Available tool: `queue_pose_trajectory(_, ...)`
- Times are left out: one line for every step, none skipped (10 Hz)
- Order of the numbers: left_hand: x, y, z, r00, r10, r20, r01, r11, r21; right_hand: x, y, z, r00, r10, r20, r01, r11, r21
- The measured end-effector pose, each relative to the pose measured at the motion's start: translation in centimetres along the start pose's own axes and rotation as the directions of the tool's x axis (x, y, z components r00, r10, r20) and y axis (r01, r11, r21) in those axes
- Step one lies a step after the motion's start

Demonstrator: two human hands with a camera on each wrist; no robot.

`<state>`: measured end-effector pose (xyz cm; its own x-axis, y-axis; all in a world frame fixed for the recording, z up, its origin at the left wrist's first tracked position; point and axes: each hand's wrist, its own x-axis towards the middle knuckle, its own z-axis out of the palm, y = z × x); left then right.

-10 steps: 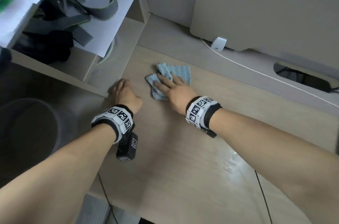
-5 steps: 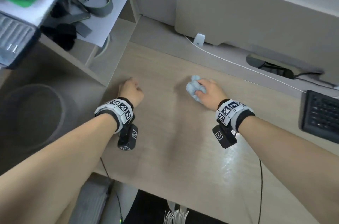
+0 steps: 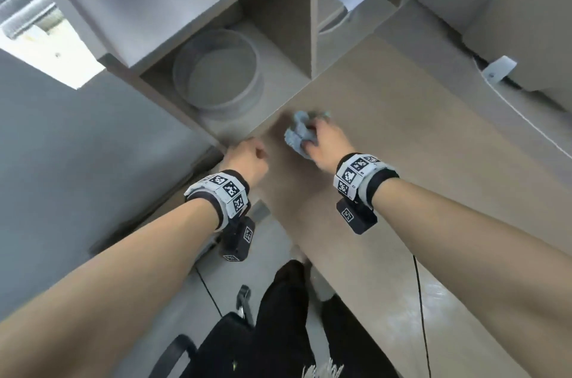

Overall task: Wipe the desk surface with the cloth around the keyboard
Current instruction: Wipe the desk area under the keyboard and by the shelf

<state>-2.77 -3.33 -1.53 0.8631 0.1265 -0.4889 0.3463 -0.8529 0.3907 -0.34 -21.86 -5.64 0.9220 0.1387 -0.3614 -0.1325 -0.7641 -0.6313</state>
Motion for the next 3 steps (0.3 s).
queue_pose_trajectory(-0.7,-3.1,-0.8,1.000,-0.023,0.001,0.023,0.999,-0.030,1.4,-3.3,2.5,0.998,-0.015,0.068,0.017,0.999,-0.032)
queue_pose_trajectory(-0.3,-5.8,-1.0,1.000,-0.027,0.001,0.027,0.999,-0.030,2.5,-4.4,4.7,0.994,0.029,0.109,-0.019,0.996,-0.086)
queue_pose_trajectory(-0.2,-6.9,-1.5,1.000,0.003,0.003,-0.003,1.000,-0.013,1.8,-4.9,5.0,0.991,0.039,0.127,-0.021,0.990,-0.139)
